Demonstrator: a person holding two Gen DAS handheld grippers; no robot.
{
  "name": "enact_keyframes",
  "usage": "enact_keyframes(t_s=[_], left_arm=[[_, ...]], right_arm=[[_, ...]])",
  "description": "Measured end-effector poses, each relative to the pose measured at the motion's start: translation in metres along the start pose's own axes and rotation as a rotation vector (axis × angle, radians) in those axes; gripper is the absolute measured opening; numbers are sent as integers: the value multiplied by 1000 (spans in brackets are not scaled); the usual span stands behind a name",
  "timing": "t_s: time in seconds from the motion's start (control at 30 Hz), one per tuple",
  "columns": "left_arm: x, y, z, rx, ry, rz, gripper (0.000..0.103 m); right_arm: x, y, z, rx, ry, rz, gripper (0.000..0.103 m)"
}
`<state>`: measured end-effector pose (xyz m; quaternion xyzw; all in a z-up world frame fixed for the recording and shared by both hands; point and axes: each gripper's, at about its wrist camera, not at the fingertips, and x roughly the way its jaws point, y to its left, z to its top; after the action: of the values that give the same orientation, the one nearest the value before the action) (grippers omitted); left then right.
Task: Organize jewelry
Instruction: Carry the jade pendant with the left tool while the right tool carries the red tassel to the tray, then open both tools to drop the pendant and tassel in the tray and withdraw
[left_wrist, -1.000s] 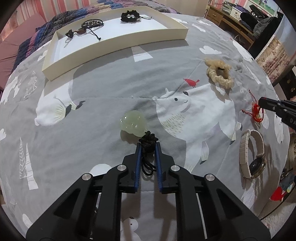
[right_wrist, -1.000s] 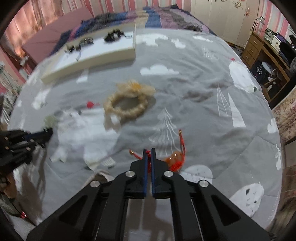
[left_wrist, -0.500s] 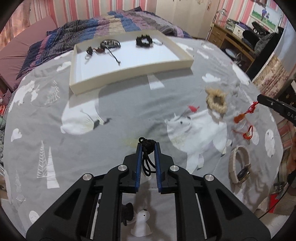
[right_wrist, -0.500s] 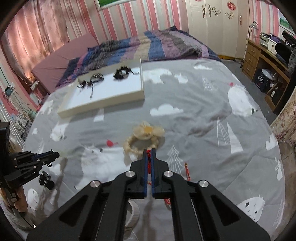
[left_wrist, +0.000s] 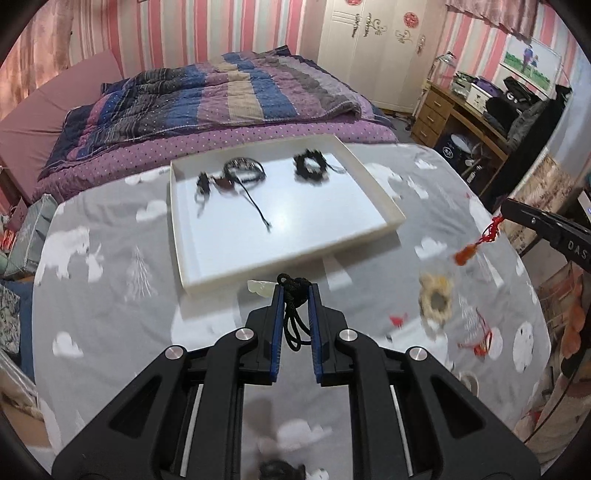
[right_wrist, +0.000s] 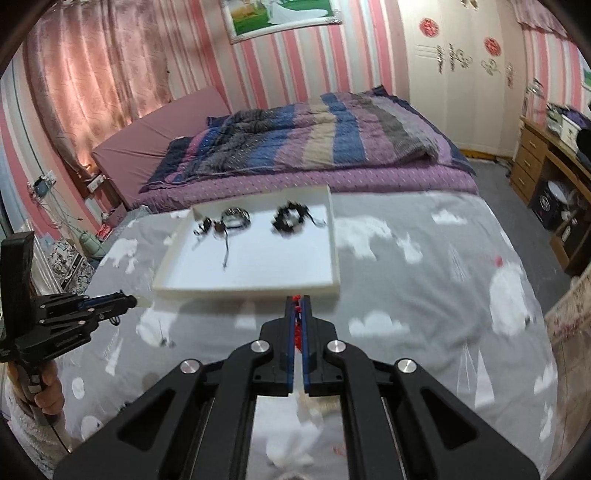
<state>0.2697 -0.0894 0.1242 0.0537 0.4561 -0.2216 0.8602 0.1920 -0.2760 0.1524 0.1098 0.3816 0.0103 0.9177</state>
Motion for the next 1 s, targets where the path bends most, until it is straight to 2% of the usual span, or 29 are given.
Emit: enact_keyframes(t_s=[0.13, 0.27, 0.47, 0.7, 0.77, 1.0], left_arm=[[8, 11, 40, -15, -26, 16, 11], [29, 29, 78, -52, -42, 17, 11], [104, 69, 114, -153, 24, -6, 11], [183, 93, 112, -229, 114, -4, 11], [189, 95, 107, -234, 105, -35, 11], [200, 82, 102, -197, 114, -18, 12]], right_arm=[[21, 14, 38, -28, -2, 12, 2], [64, 28, 75, -58, 19, 13, 2], [147, 33, 110, -85, 65, -14, 2], [235, 24, 112, -75, 172, -28, 2], [252, 20, 104, -79, 211, -40, 2], [278, 12, 83, -83, 284, -69, 2]])
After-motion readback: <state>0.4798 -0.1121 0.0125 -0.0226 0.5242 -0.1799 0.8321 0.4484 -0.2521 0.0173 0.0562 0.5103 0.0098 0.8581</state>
